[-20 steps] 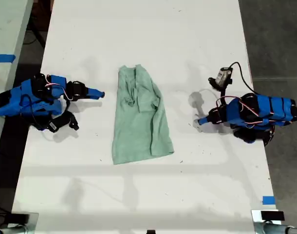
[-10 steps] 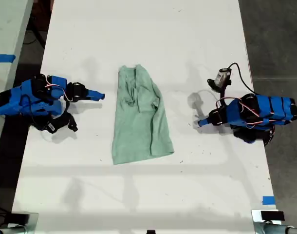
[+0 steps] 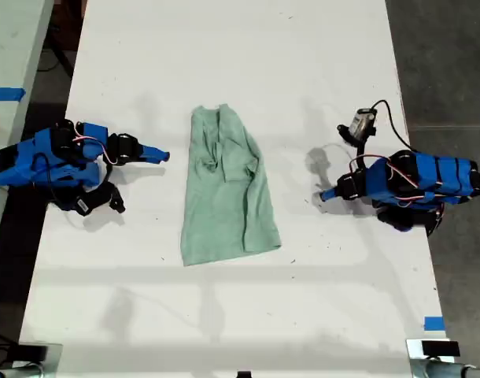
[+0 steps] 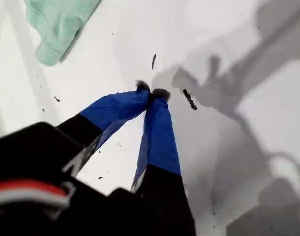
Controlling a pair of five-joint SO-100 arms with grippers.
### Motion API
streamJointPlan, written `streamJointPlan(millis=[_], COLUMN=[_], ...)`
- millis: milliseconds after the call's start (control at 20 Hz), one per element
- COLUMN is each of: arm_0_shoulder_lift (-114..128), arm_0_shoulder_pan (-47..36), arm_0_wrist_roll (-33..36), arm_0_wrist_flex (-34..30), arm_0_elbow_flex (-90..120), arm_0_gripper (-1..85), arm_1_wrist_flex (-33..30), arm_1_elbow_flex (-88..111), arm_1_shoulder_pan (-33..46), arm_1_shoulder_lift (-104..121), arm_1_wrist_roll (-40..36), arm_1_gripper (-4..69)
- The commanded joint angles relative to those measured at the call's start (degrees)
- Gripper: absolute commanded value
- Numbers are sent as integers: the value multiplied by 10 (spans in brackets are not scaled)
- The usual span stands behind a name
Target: Fold t shirt
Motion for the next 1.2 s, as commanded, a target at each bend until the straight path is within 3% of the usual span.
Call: streamJointPlan(millis=[0, 100, 150, 250, 350, 450, 500, 550, 600, 700, 800, 900, 1000, 1150], arm_0_shoulder_lift=[4, 4, 3, 3, 4, 7, 7, 7, 7, 7, 7, 7, 7, 7], arm_0_shoulder_pan=[0, -20, -73, -113, -62, -18, -10, -11, -13, -27, -15, -9, -9, -8], arm_0_wrist_roll=[4, 4, -23, -179, -251, -223, -206, -171, -167, -166, -160, -150, -149, -149], arm_0_wrist_flex=[-8, -8, -8, -8, -9, -10, -10, -10, -10, -10, -10, -10, -10, -10], arm_0_elbow_flex=[28, 28, 28, 28, 28, 28, 28, 28, 28, 28, 28, 28, 28, 28], arm_0_gripper=[112, 111, 95, 159, 188, 156, 79, 78, 82, -2, 22, 136, 24, -2], arm_1_wrist_flex=[-12, -12, -12, -12, -12, -12, -12, -12, -12, -12, -12, -12, -12, -12], arm_1_elbow_flex=[44, 44, 44, 44, 44, 44, 44, 44, 44, 44, 44, 44, 44, 44], arm_1_shoulder_pan=[5, 5, 4, 0, -9, -11, -11, -11, -11, -14, -15, -16, -17, -18], arm_1_shoulder_lift=[9, 9, 9, 9, 9, 9, 9, 9, 9, 9, 9, 9, 9, 9], arm_1_wrist_roll=[-24, -43, -47, -53, -53, -54, -54, -54, -54, -52, -51, -50, -49, -47], arm_1_gripper=[17, 17, 17, 17, 17, 17, 17, 17, 17, 17, 17, 17, 17, 17])
